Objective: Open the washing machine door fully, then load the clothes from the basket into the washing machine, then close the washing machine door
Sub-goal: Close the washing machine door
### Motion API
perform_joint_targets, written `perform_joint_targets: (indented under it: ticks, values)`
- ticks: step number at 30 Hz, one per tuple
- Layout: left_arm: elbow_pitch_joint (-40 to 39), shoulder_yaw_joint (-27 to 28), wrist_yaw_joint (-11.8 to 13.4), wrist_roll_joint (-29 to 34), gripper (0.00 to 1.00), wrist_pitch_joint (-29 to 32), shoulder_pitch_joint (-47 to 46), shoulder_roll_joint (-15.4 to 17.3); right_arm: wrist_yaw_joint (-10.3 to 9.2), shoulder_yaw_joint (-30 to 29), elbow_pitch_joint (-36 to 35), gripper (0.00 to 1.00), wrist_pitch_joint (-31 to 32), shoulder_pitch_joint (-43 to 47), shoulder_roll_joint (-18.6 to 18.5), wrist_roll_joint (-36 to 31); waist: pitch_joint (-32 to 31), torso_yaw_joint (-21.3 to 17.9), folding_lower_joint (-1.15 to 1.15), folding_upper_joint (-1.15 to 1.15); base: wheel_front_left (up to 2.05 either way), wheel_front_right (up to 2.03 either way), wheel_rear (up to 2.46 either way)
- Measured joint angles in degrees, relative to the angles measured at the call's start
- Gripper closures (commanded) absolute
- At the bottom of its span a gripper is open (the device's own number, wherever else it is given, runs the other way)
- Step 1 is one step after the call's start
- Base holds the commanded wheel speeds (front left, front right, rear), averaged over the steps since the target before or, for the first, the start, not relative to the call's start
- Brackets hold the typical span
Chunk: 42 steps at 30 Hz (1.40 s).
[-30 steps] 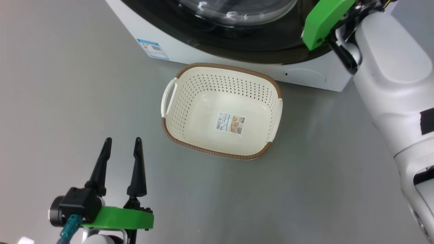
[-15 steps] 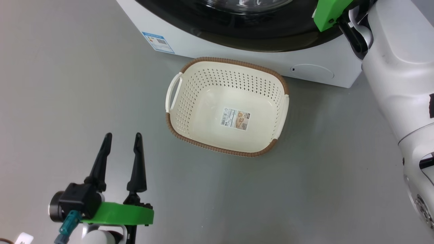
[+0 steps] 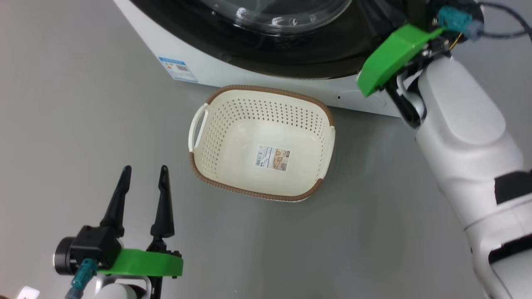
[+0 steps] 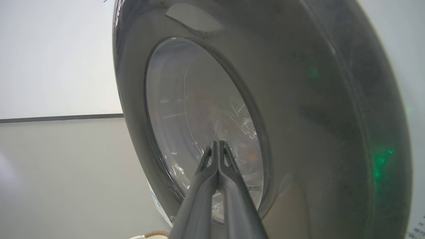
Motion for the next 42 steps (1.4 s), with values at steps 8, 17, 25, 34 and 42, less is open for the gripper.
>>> perform_joint_targets:
  ticks: [8, 17, 25, 34, 42]
  values:
    - [0.7, 0.9, -0.5, 1.3, 0.00, 0.0, 1.0, 0.2, 0.00, -1.0, -15.5, 0.18, 0.0, 15.4, -0.5, 1.9, -2.9, -3.5, 0.00, 0.00, 0.00, 0.00, 0.00]
    - [1.4, 1.3, -0.5, 1.8, 0.00, 0.0, 2.4, 1.2, 0.00, -5.6, -24.7, 0.00, 0.0, 28.6, -0.1, 1.2, -6.5, -8.0, 0.00, 0.00, 0.00, 0.00, 0.00]
    - [1.9, 1.1, -0.6, 1.8, 0.00, 0.1, 4.2, 2.1, -0.01, -11.2, -28.4, 0.00, 0.0, 40.1, 0.9, -1.0, -10.6, -11.0, 0.00, 0.00, 0.00, 0.00, 0.00]
    - [1.8, 1.0, -0.5, 1.8, 0.00, 1.2, 8.5, 3.2, -0.01, -16.5, -34.2, 0.00, 2.5, 53.5, 2.2, -4.6, -15.3, -14.3, 0.00, 0.00, 0.00, 0.00, 0.00]
    - [0.6, 0.7, 0.1, 1.7, 0.00, 3.2, 12.8, 3.9, -0.01, -19.6, -41.4, 0.00, 5.5, 64.3, 4.0, -5.4, -19.6, -16.9, 0.00, 0.00, 0.00, 0.00, 0.00]
